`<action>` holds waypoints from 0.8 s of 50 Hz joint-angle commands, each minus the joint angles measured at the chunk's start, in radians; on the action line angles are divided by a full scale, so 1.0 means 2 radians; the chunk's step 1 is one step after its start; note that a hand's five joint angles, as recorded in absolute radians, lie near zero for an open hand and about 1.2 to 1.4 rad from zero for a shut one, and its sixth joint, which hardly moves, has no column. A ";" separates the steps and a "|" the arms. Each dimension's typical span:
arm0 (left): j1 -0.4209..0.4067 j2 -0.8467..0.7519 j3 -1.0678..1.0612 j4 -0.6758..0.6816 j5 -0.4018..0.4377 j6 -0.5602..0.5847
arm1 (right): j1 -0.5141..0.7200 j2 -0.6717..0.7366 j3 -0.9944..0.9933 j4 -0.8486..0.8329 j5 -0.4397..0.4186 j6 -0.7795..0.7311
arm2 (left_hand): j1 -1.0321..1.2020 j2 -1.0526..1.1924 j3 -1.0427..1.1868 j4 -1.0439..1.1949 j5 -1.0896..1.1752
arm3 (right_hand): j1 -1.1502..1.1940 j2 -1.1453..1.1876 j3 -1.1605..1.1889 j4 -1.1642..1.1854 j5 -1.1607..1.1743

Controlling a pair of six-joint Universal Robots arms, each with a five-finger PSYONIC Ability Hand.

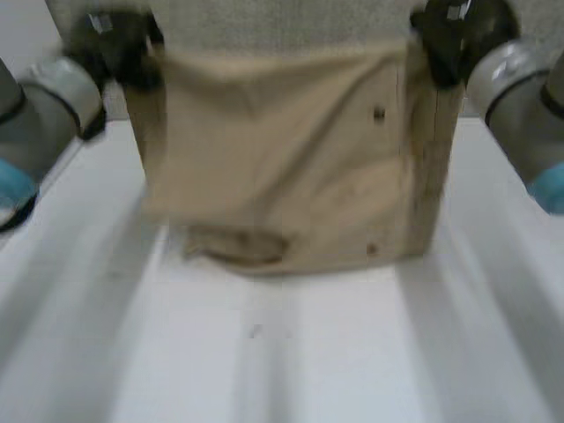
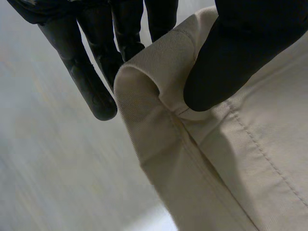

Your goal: Fold the shorts.

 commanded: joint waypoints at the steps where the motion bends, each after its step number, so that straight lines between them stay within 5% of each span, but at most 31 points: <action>1: -0.006 0.059 0.024 0.130 -0.039 -0.004 | 0.007 -0.040 -0.040 -0.081 0.019 0.014 | 0.128 0.099 0.103 0.101 0.130 | 0.218 0.111 0.107 0.104 0.125; 12: -0.001 0.130 -0.108 0.124 -0.035 -0.033 | 0.029 -0.086 0.028 -0.076 0.016 0.014 | 0.128 0.099 0.103 0.101 0.130 | 0.218 0.111 0.107 0.104 0.125; 26: 0.004 0.139 -0.396 0.145 -0.024 -0.028 | 0.025 -0.088 0.300 -0.059 -0.009 0.012 | 0.127 0.098 0.102 0.099 0.129 | 0.218 0.111 0.107 0.104 0.125; 40: -0.003 0.079 -0.403 0.147 0.007 0.040 | 0.020 -0.091 0.365 -0.086 -0.004 0.036 | -0.240 -0.269 -0.265 -0.267 -0.238 | 0.218 0.111 0.107 0.104 0.125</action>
